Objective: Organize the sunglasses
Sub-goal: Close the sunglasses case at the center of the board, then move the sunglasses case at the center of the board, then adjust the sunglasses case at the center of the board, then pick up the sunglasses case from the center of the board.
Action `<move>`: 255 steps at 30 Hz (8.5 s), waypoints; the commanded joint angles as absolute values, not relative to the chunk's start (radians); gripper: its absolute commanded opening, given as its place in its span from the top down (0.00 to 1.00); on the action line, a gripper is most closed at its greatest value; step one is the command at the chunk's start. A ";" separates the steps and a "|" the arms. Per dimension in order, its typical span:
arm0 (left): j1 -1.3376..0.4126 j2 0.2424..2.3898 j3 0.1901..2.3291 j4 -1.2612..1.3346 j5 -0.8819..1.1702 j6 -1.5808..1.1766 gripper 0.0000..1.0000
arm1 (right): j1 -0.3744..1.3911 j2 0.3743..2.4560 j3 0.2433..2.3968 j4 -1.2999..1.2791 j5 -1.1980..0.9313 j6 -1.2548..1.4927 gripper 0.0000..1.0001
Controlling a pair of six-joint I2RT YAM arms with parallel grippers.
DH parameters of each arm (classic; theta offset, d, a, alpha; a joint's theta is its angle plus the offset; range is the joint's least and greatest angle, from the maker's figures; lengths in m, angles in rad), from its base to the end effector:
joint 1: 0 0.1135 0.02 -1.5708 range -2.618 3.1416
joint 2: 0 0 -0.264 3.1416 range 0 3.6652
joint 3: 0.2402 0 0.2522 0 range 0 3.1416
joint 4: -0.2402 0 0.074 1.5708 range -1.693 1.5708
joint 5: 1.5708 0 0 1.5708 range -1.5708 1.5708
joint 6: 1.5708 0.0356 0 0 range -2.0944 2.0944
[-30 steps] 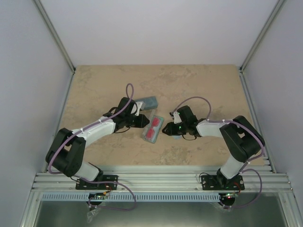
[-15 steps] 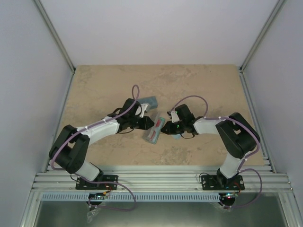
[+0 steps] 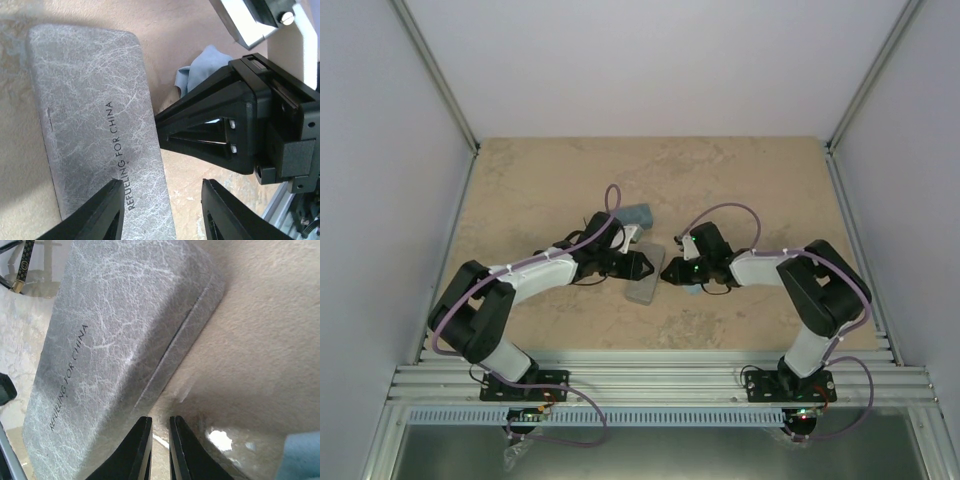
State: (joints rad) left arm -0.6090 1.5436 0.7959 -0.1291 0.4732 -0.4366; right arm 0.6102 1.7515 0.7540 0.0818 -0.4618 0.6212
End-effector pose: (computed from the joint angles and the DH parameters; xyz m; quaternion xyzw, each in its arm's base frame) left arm 0.2375 -0.1854 0.1736 0.1581 0.9039 -0.3561 0.1764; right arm 0.2492 0.1936 0.1160 -0.0686 0.9221 0.3578 0.1305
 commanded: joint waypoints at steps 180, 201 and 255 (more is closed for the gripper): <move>-0.318 1.104 0.750 -0.060 -0.253 -0.707 0.01 | 0.777 2.049 1.586 -0.465 0.147 0.355 0.19; -0.318 1.052 0.712 -0.051 -0.312 -0.732 0.01 | 0.833 2.273 1.797 -0.585 0.094 0.297 0.08; -0.319 0.975 0.655 0.138 0.110 -0.633 0.00 | 0.765 1.753 1.309 -0.296 -0.020 0.353 0.48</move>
State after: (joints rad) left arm -0.3214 0.9993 0.7086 -0.0006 -0.0921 -0.6777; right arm 0.7788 1.8500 1.3563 -0.3965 0.0322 0.3271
